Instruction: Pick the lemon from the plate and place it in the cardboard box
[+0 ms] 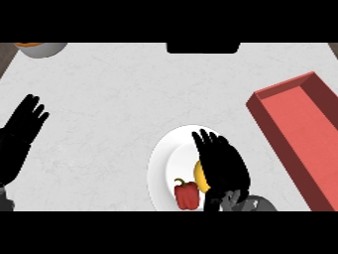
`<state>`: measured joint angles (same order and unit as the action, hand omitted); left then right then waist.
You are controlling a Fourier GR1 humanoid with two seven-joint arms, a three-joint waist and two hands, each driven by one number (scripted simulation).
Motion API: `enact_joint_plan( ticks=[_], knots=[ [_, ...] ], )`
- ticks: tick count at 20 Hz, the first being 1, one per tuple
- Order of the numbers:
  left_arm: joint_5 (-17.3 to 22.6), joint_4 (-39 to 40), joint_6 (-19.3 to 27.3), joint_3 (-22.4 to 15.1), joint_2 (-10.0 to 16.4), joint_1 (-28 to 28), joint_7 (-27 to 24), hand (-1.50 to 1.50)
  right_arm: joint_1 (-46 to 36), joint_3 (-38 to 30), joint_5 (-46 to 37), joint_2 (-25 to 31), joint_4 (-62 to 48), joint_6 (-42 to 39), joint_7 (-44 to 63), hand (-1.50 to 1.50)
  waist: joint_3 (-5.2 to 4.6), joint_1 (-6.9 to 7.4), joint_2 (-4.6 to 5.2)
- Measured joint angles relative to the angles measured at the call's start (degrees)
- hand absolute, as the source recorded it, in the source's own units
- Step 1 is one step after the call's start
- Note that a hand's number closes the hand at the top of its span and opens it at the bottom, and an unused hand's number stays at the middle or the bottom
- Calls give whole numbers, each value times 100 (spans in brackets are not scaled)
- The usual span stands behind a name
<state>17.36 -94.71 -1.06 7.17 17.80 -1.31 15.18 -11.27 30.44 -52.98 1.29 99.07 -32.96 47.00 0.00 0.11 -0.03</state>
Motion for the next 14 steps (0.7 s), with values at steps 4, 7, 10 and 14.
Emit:
enact_joint_plan(
  ticks=[4,7,10,14],
  knots=[
    [-52,126,-119,111,-31,-77,-26,0,122,60,-102,-30,-134,7,-51,-150,0,-3,1],
    [-78,77,-197,187,-88,1,-41,0,148,-12,-135,10,-216,-9,-155,-150,0,-2,0],
    [-168,17,-185,161,-192,-3,10,0,17,-85,-173,-31,-546,103,-248,-150,-1,2,1],
    [-280,-14,-213,190,-282,-5,27,0,81,-121,-293,-26,-736,257,-417,-150,0,1,0]
  ],
)
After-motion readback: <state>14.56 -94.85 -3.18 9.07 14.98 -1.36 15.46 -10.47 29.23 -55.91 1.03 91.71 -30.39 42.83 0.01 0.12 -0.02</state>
